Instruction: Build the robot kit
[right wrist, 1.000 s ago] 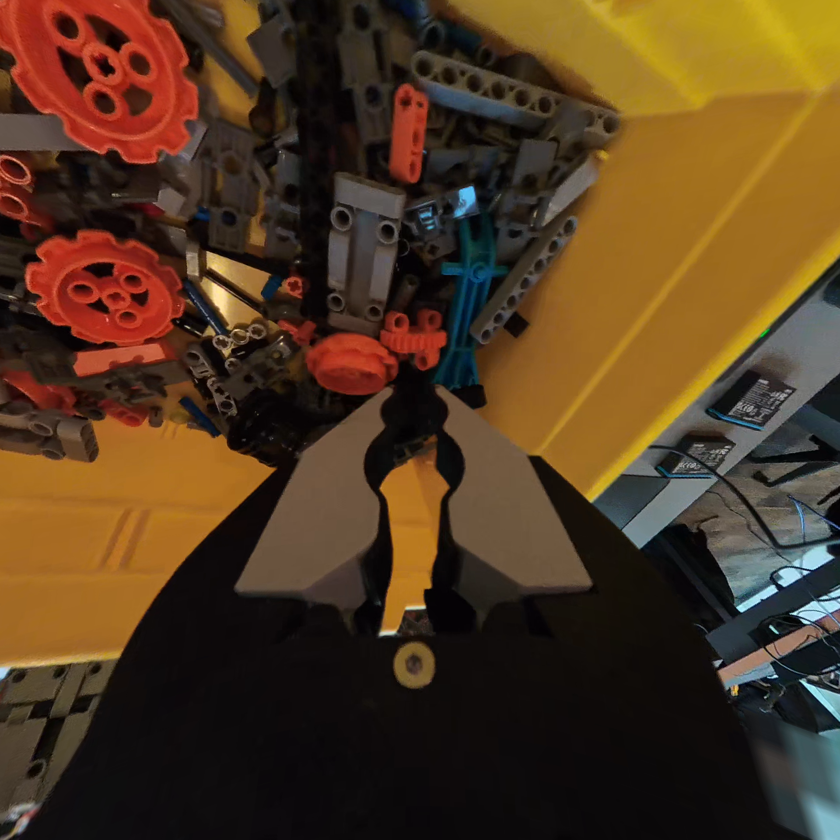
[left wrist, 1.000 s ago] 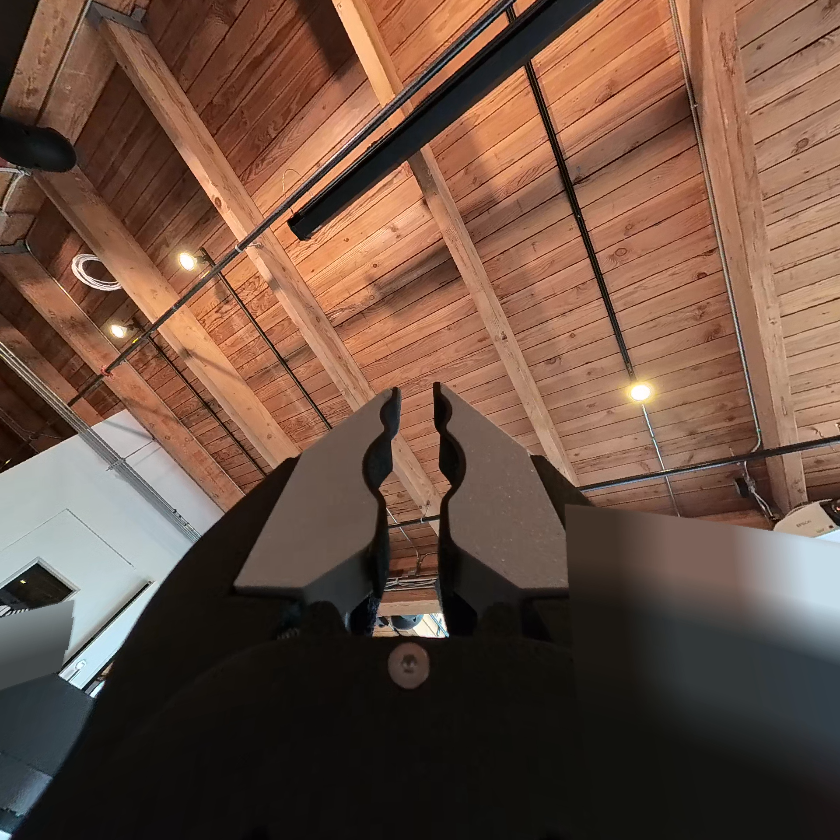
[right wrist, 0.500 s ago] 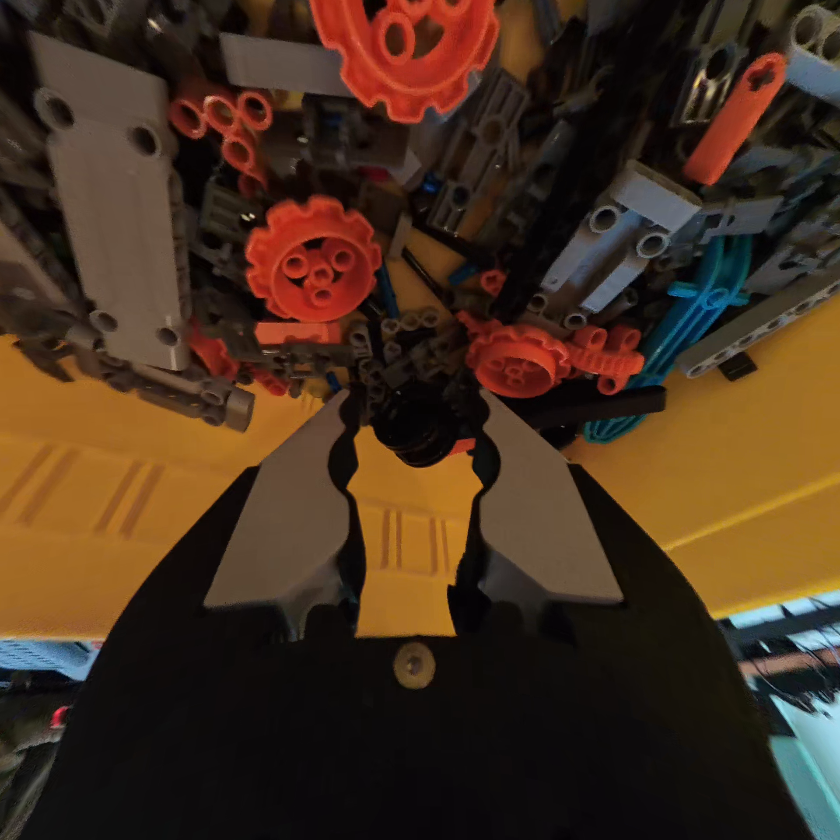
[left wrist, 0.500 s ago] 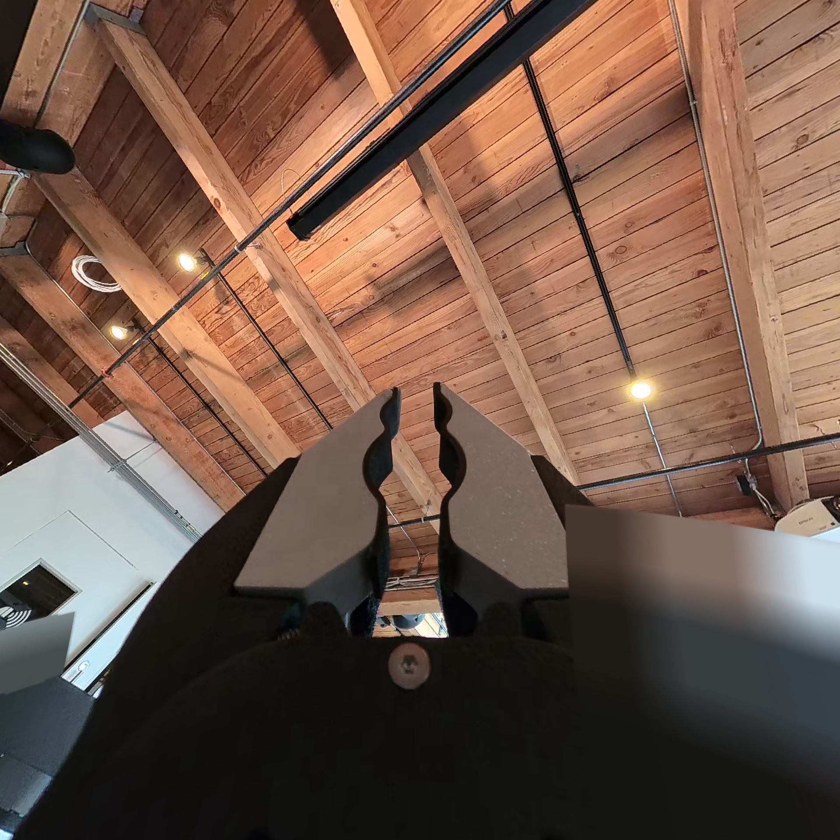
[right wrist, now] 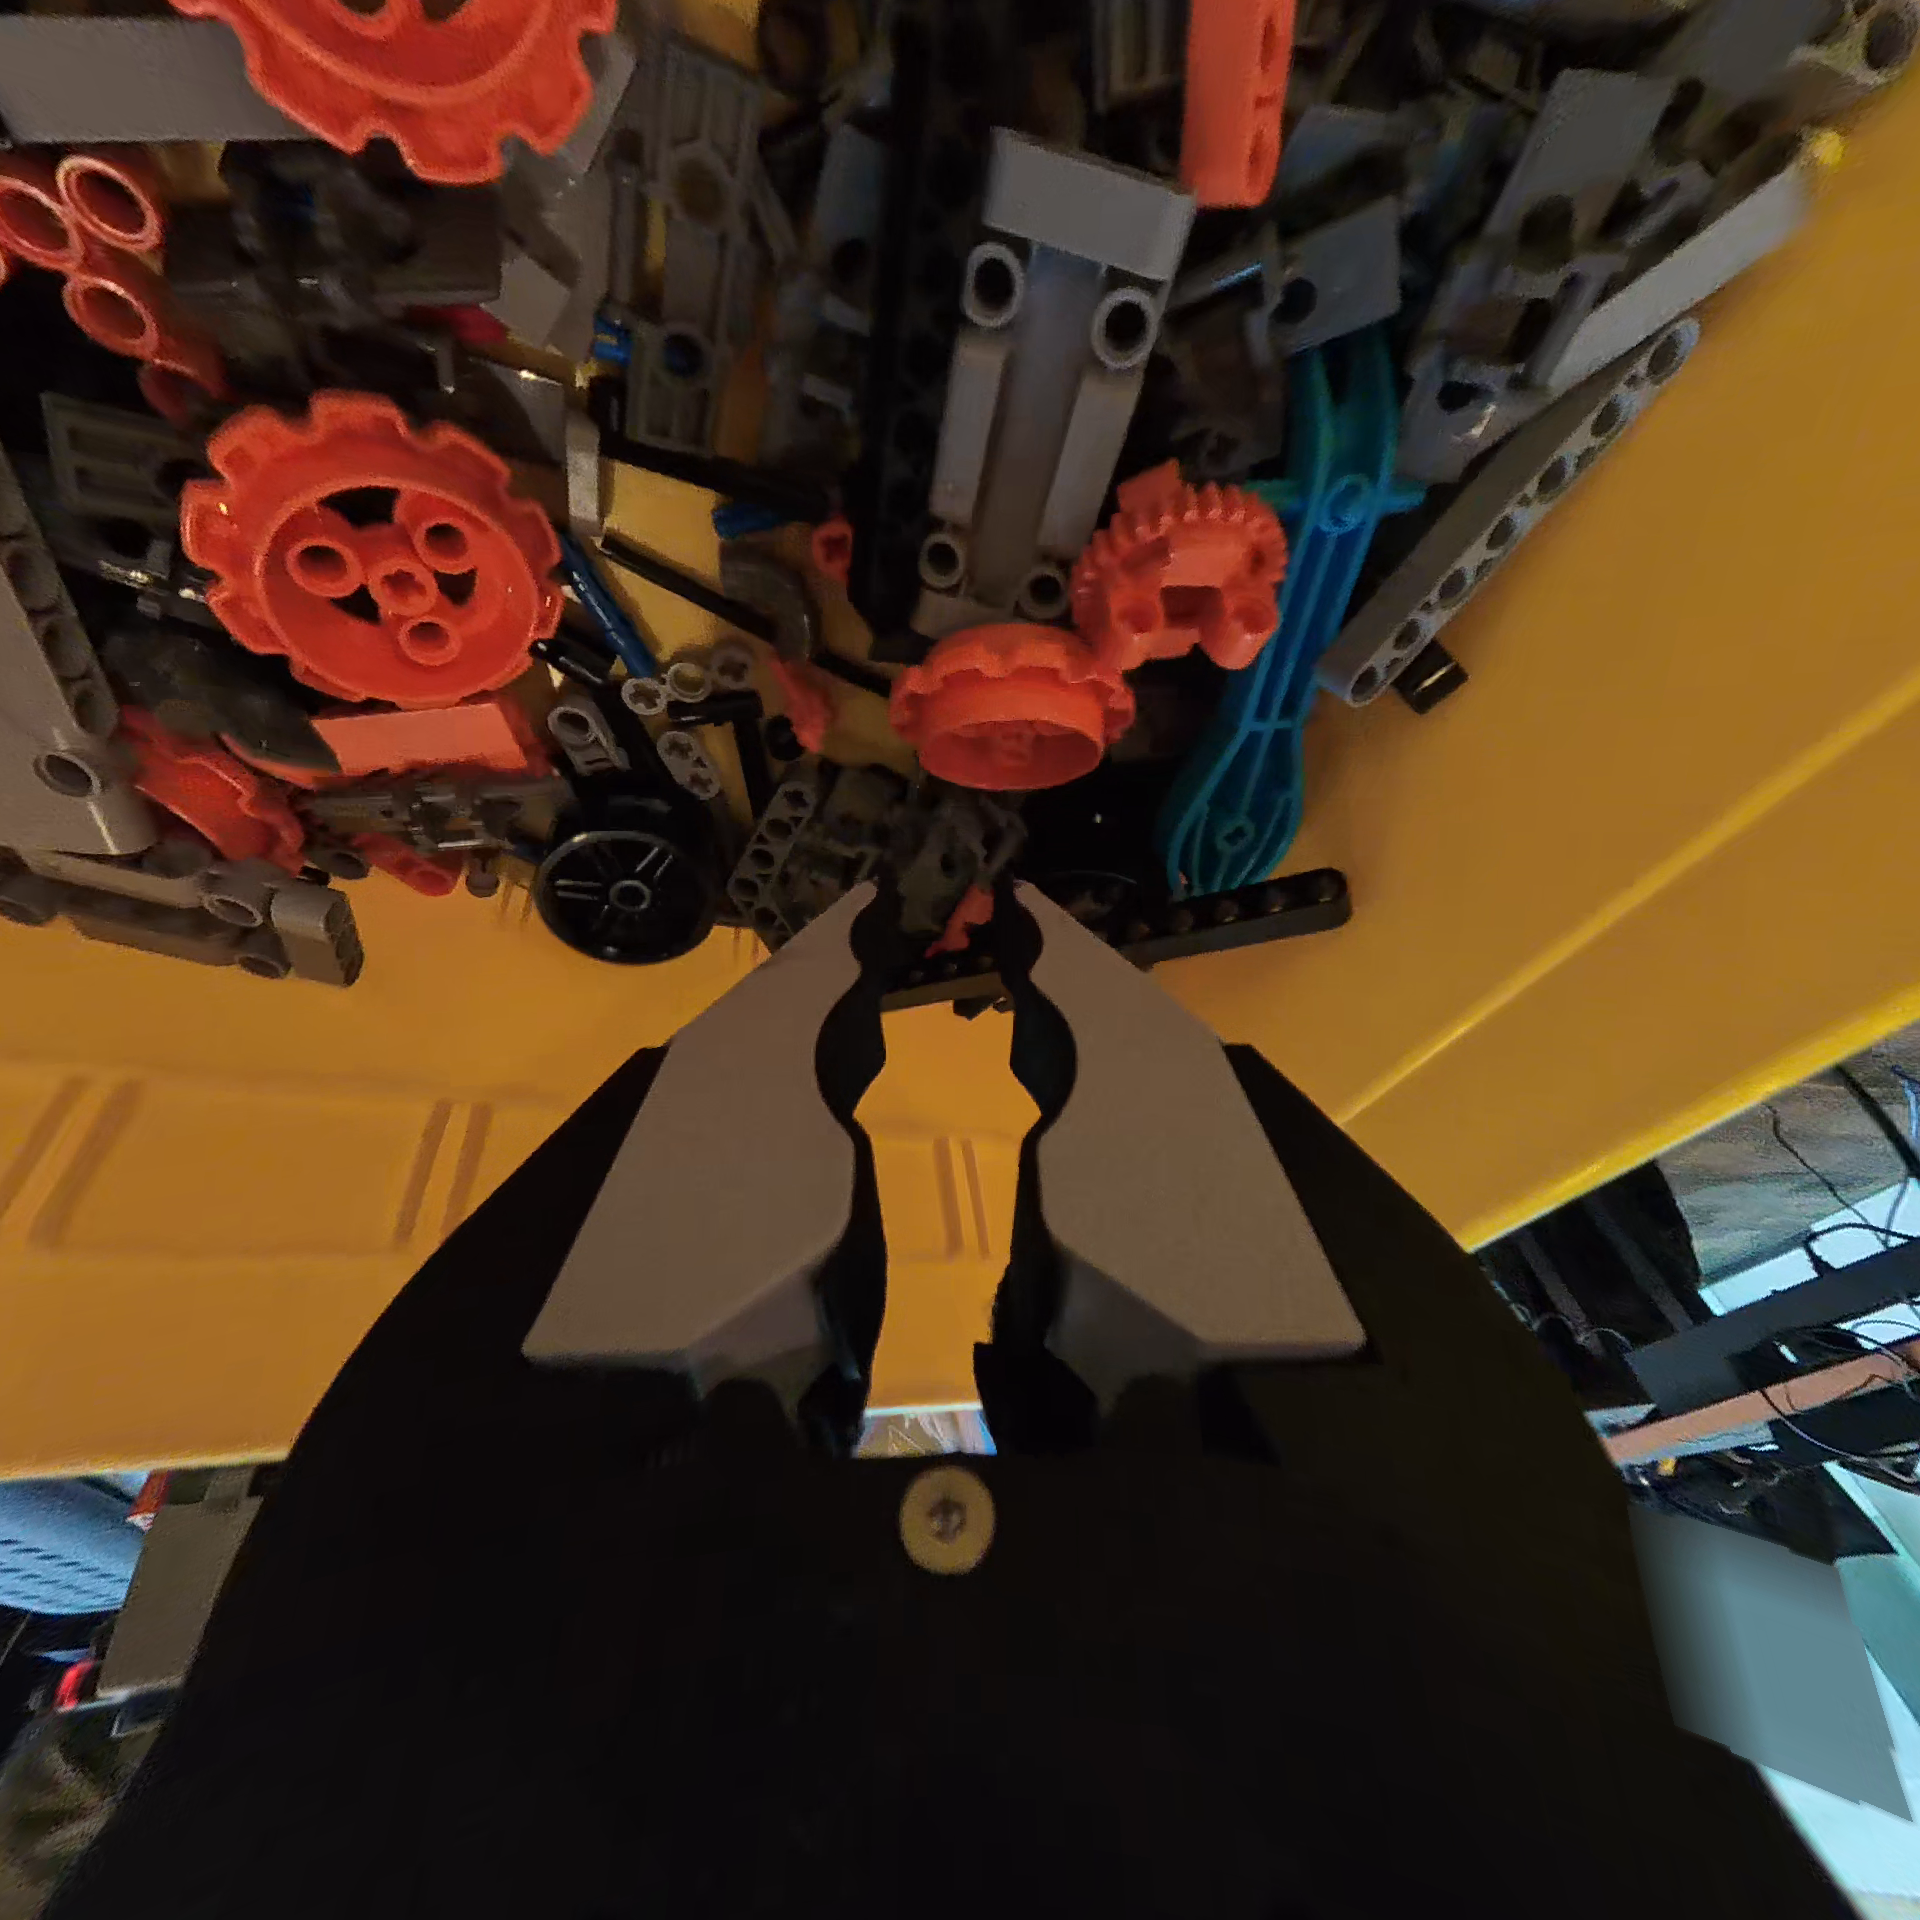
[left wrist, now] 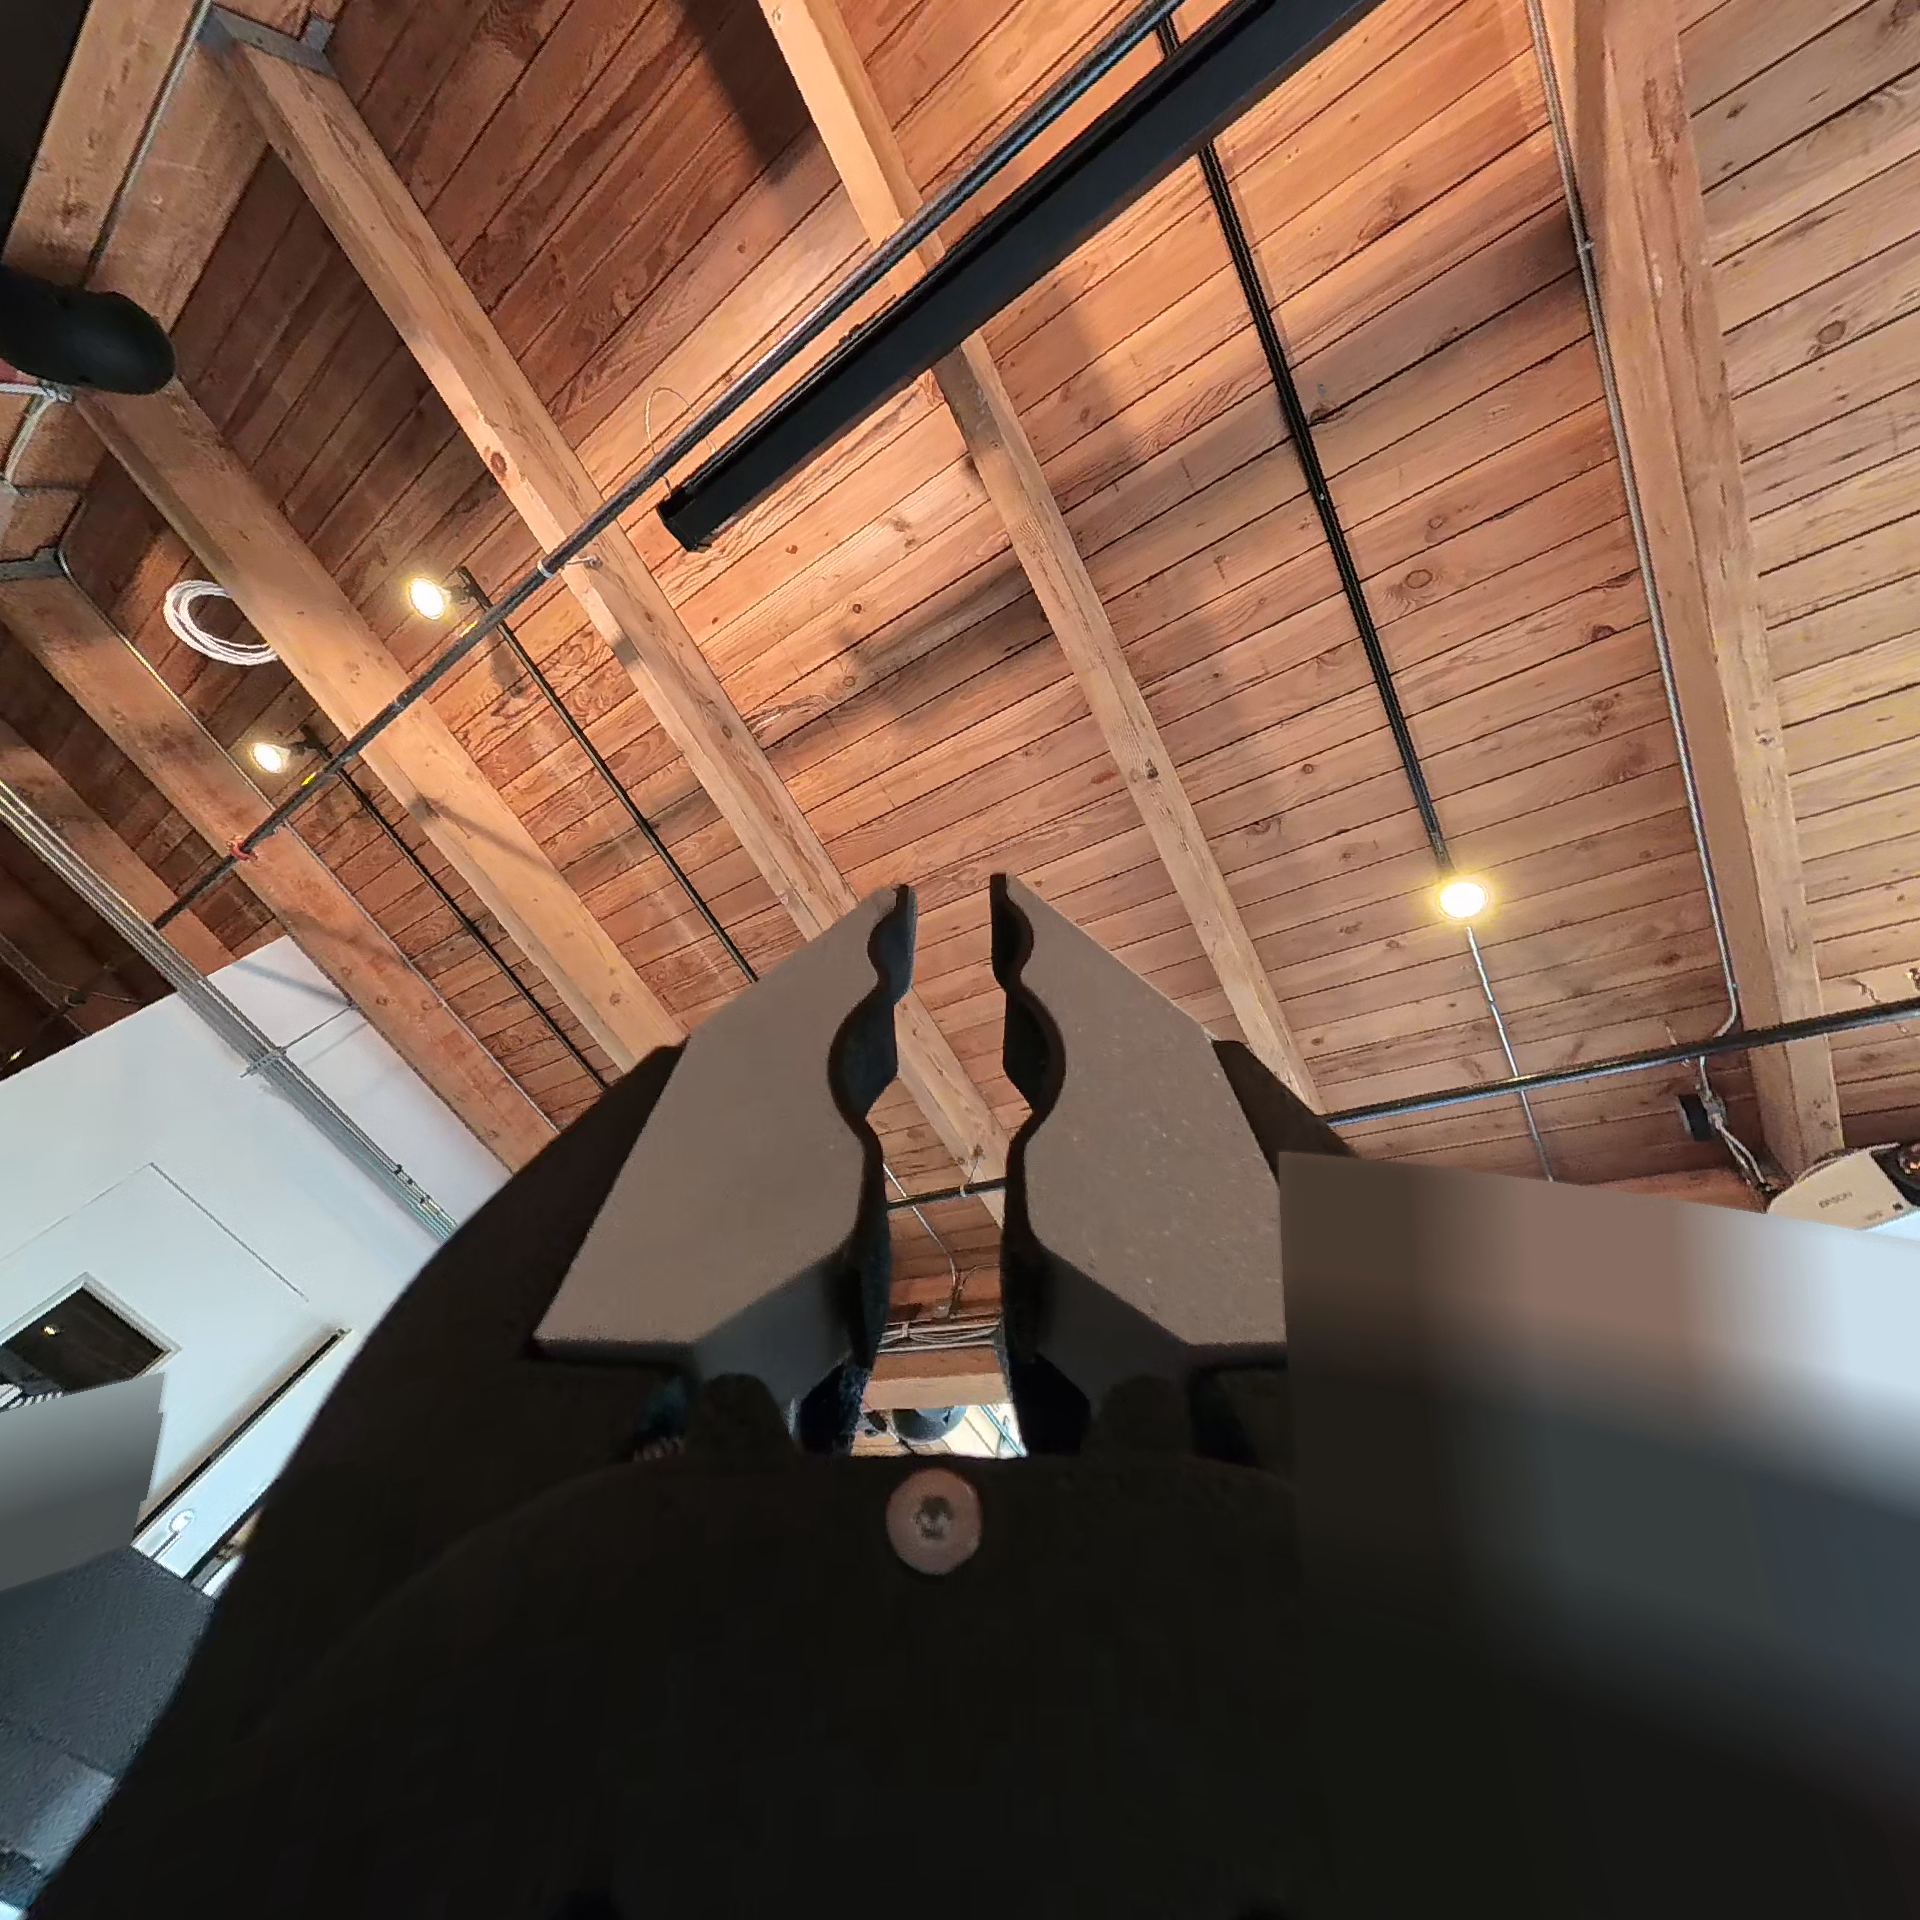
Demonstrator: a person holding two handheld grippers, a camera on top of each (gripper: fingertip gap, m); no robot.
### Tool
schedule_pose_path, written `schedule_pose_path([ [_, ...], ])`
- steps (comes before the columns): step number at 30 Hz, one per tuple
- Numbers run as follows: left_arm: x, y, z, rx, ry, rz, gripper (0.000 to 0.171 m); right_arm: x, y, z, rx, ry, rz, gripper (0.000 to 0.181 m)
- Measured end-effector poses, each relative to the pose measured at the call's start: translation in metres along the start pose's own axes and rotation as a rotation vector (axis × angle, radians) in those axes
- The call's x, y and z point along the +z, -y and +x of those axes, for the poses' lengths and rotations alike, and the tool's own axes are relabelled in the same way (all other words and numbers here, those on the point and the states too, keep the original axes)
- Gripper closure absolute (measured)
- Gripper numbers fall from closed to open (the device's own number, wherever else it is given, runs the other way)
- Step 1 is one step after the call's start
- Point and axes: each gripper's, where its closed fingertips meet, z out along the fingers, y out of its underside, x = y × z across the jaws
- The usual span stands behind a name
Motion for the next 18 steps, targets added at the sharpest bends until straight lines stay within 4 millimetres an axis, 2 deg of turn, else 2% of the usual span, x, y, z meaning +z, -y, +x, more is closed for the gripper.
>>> schedule_pose_path([
  [3,0.000,-0.001,0.001,0.004,-0.001,-0.002,0.160,-0.011,0.006,-0.006,-0.028,0.003,0.047,0.153],
  [7,0.000,-0.001,0.000,0.005,0.000,0.000,0.160,-0.031,0.024,-0.039,-0.128,0.111,0.179,0.144],
  [9,0.000,-0.001,0.000,0.003,0.000,-0.002,0.160,-0.032,0.024,-0.062,-0.227,0.201,0.186,0.136],
  [10,0.001,-0.002,0.000,0.002,0.000,-0.002,0.160,-0.027,0.019,-0.067,-0.280,0.206,0.158,0.135],
  [13,0.000,-0.001,0.000,0.004,0.001,-0.001,0.160,-0.006,0.009,-0.061,-0.312,0.139,0.044,0.137],
  [14,0.000,-0.001,0.000,0.004,0.001,0.000,0.160,-0.003,0.009,-0.062,-0.308,0.153,0.037,0.145],
  [15,0.000,-0.001,-0.001,0.003,0.002,0.000,0.160,-0.001,0.007,-0.063,-0.311,0.161,0.018,0.151],
  [18,0.000,-0.001,-0.001,0.002,0.002,0.000,0.160,-0.008,0.011,-0.051,-0.321,0.114,0.035,0.151],
])
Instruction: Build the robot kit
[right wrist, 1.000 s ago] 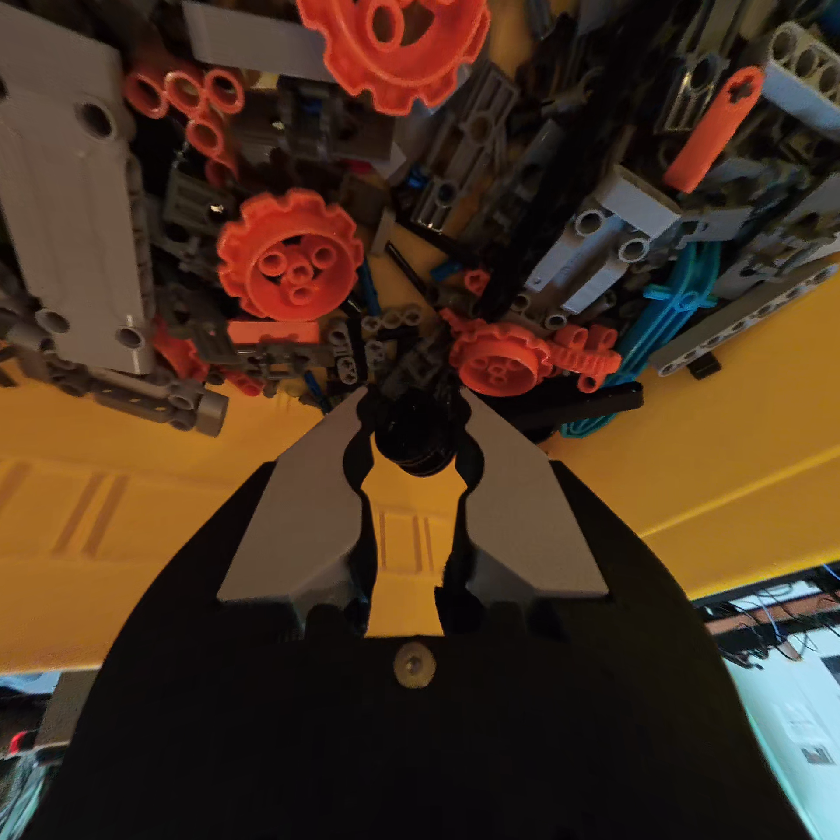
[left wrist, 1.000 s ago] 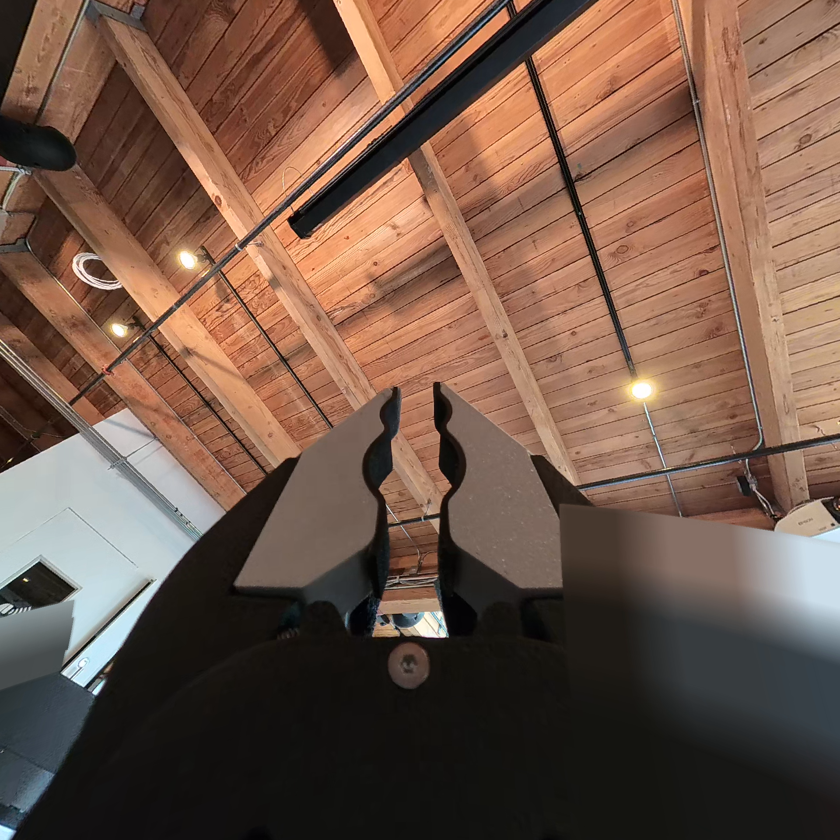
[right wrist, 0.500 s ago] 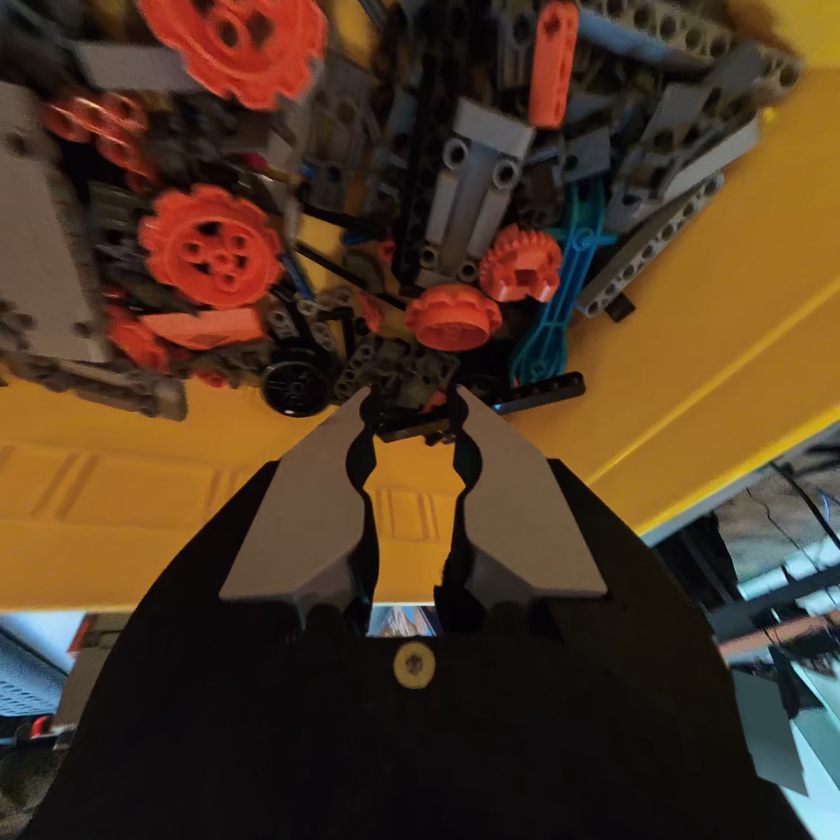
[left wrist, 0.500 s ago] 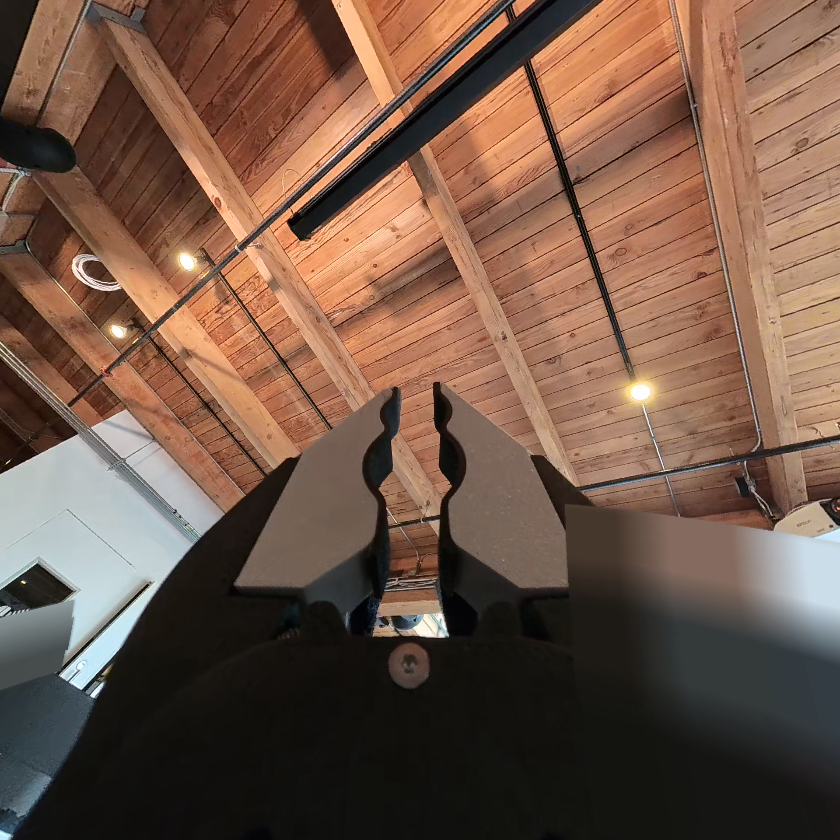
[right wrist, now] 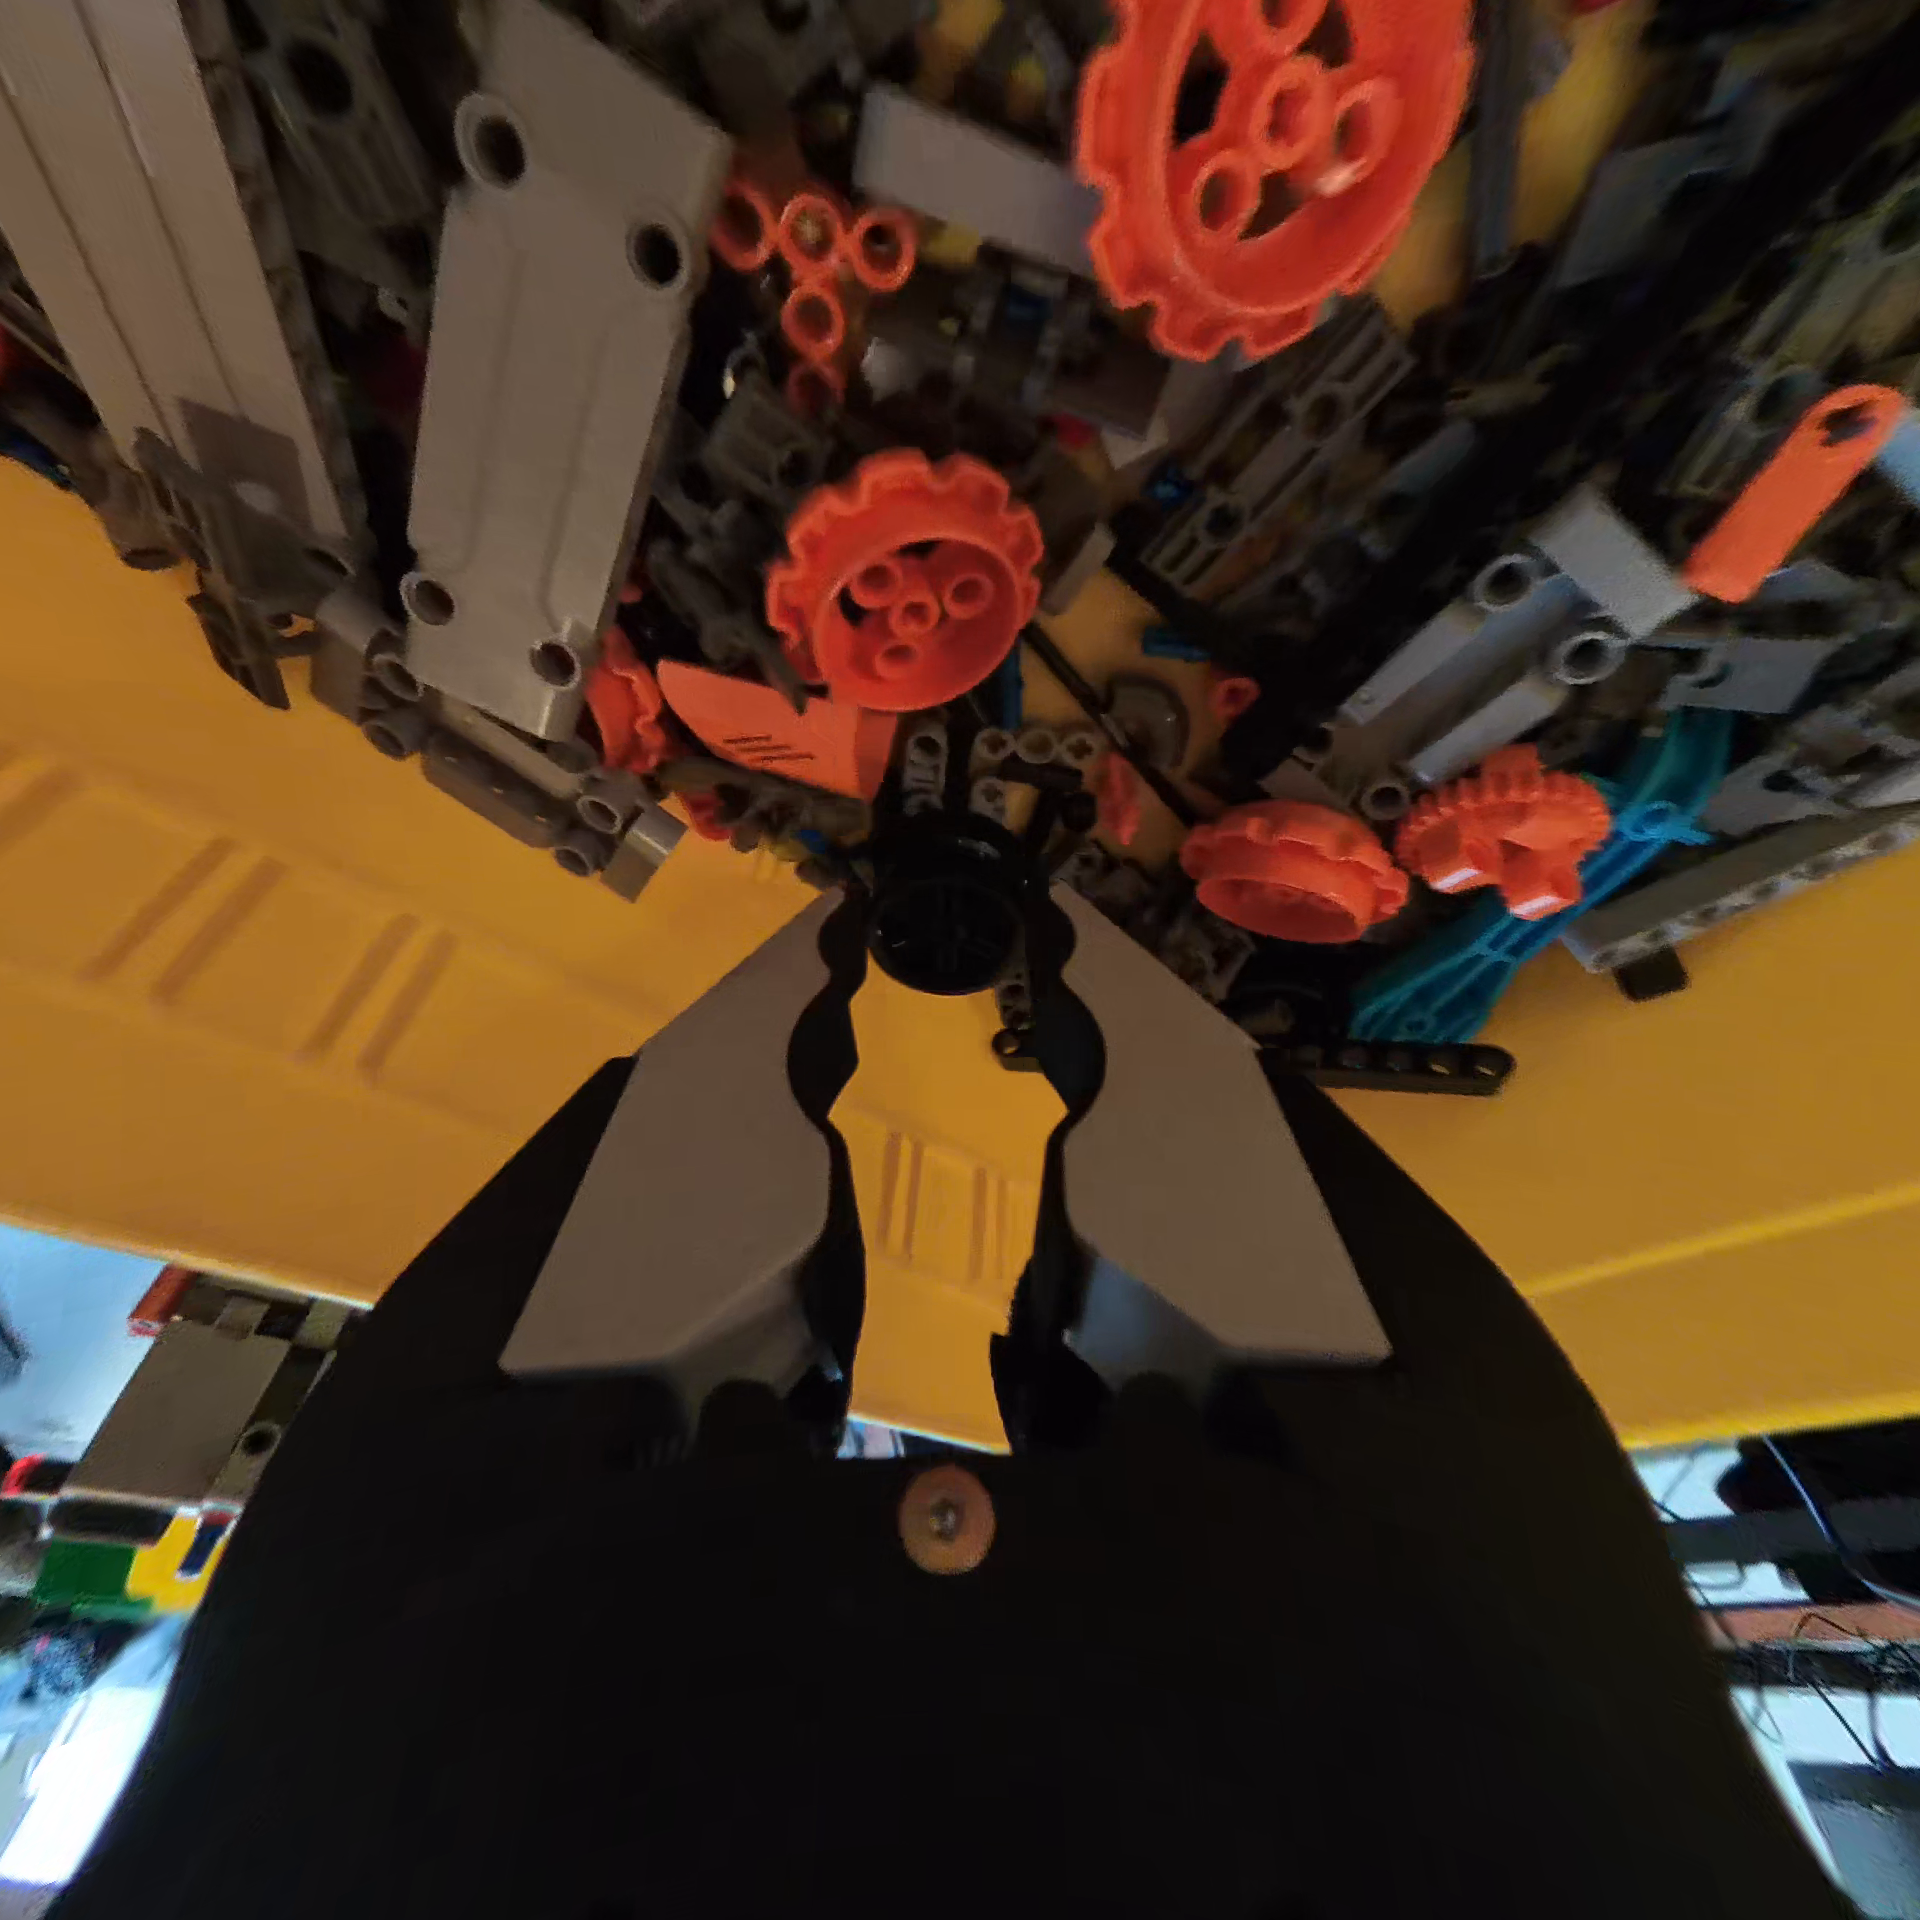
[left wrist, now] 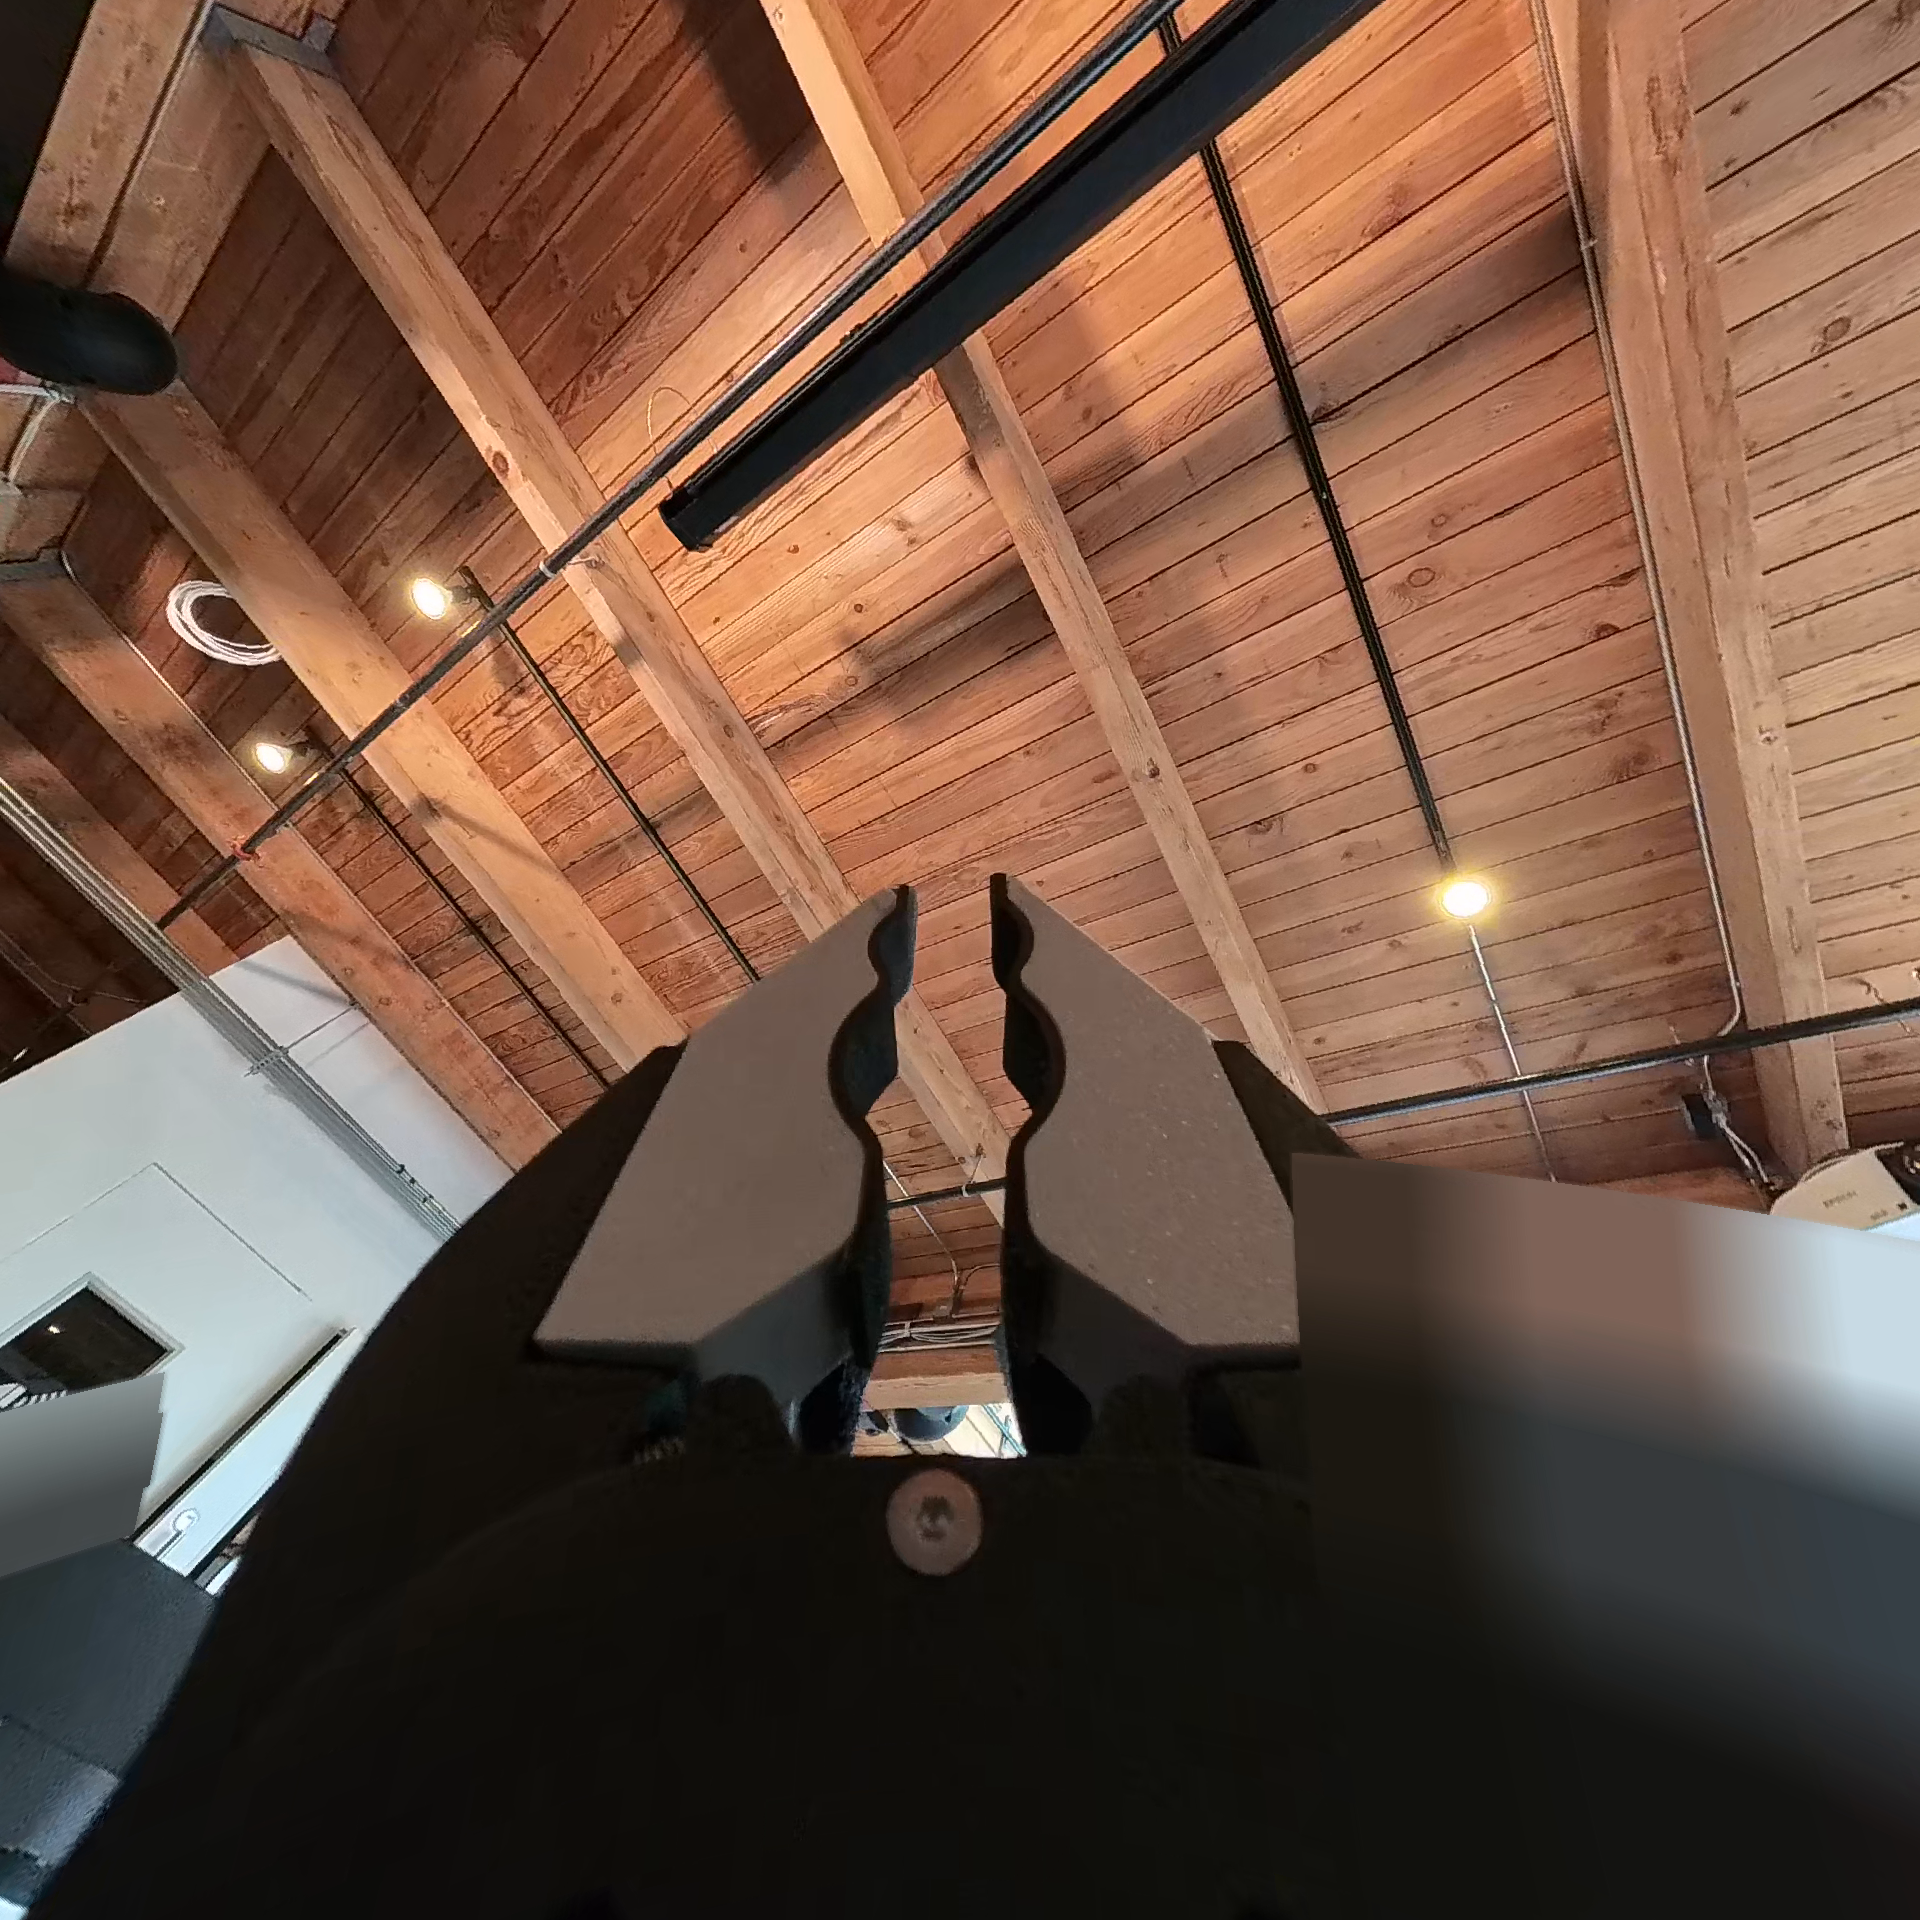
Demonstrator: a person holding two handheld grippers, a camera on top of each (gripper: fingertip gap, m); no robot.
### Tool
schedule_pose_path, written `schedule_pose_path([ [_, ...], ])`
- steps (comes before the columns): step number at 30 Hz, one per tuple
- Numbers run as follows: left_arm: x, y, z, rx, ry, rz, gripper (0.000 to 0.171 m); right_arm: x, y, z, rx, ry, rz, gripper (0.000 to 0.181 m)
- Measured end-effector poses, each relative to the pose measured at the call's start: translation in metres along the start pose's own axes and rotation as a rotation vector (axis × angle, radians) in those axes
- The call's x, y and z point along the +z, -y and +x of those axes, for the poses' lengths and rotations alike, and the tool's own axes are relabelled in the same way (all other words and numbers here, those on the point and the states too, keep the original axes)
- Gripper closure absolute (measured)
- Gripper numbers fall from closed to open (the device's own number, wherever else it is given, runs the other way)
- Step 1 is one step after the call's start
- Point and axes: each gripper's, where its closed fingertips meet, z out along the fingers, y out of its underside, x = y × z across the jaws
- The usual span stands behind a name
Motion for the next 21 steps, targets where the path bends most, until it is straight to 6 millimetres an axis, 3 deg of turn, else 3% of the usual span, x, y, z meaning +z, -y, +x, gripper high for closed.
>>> schedule_pose_path([
  [4,0.000,0.000,0.000,-0.002,-0.001,0.000,0.160,-0.024,0.019,0.038,0.068,-0.122,0.144,0.152],
  [8,0.000,0.000,0.001,0.004,-0.002,0.000,0.160,-0.041,0.008,0.096,0.167,-0.331,0.153,0.152],
  [10,0.000,0.000,0.000,0.000,-0.001,0.000,0.160,-0.036,-0.001,0.105,0.196,-0.326,0.122,0.150],
  [12,0.000,-0.001,0.000,-0.003,-0.001,-0.002,0.160,-0.032,-0.003,0.106,0.207,-0.330,0.123,0.135],
  [14,0.000,0.000,0.000,-0.002,-0.001,-0.001,0.160,-0.039,0.010,0.099,0.173,-0.366,0.208,0.129],
  [17,0.000,0.000,0.002,0.004,-0.002,0.000,0.160,-0.051,0.044,0.057,0.053,-0.285,0.387,0.116],
  [19,0.000,-0.001,0.002,0.005,-0.002,-0.002,0.160,-0.040,0.049,0.028,-0.002,-0.176,0.356,0.099],
  [21,0.000,-0.003,0.002,0.004,-0.002,-0.006,0.160,-0.025,0.050,0.003,-0.057,-0.060,0.294,0.097],
])
